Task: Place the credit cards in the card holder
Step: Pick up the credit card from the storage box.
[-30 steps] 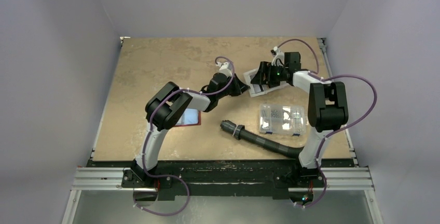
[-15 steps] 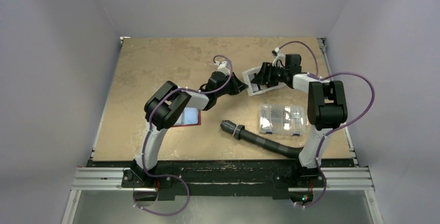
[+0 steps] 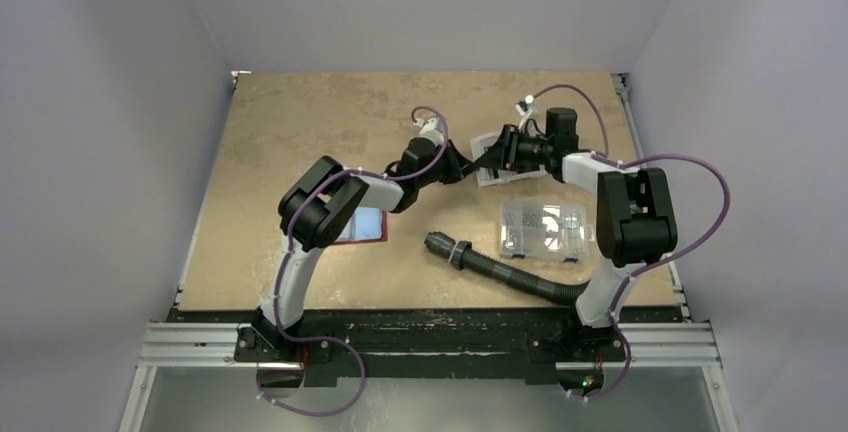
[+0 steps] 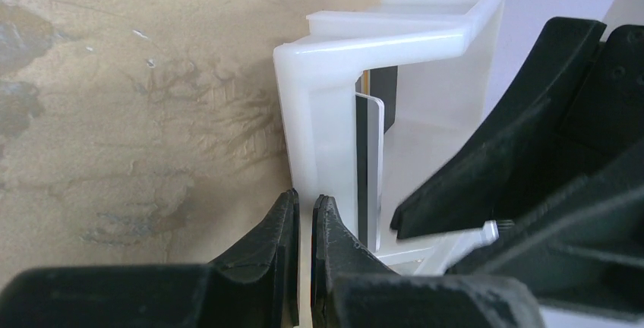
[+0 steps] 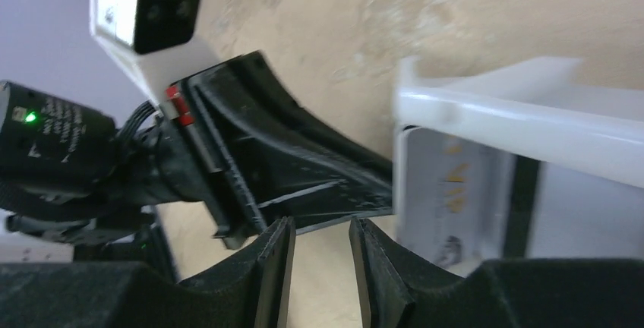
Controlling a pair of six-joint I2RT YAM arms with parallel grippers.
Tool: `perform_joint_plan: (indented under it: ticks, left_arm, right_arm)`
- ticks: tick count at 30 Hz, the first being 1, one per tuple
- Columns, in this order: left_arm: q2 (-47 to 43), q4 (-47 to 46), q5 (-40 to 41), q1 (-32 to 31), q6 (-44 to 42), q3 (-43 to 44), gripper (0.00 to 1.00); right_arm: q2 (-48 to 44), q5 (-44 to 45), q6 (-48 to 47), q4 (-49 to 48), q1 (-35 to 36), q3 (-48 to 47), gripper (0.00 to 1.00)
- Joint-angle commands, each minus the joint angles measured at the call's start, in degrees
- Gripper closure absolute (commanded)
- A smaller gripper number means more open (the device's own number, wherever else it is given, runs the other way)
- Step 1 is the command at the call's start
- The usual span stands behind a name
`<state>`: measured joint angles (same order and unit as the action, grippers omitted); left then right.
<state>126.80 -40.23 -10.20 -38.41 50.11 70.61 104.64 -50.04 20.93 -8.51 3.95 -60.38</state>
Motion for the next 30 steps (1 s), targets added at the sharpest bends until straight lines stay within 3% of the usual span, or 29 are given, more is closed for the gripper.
perform_joint_plan:
  ticks: [1,8,15,19,24,30]
  left_arm:
    - [1.52,1.58,-1.50,-0.94,-0.51,1.03,1.00]
    - [1.18,1.29,-1.87,-0.88,-0.31,0.42,1.00]
    - [1.55,1.28,-2.09,-0.92,0.19,0.66,1.00]
    - [1.67,1.38,-2.13,-0.95,0.23,0.85,1.00]
    - [1.87,1.38,-2.36,-0.94,0.68,1.13,1.00]
    - [2.13,1.00,-3.22,-0.96,1.81,1.89,1.00]
  right_arm:
    - [-1.17,-4.80,2.88,-1.78,0.67,0.88,0.59]
    - [0.52,-2.35,0.84,-0.13,0.62,-1.51,0.50]
    - [-7.95,-0.57,-1.08,6.51,0.62,-1.41,0.45]
    - [-10.26,4.87,-4.43,11.98,0.53,-2.13,0.33]
    - [-7.85,14.59,-8.91,17.85,0.53,-6.10,0.25]
    - [-3.94,15.11,-9.04,16.38,0.96,-7.09,0.24]
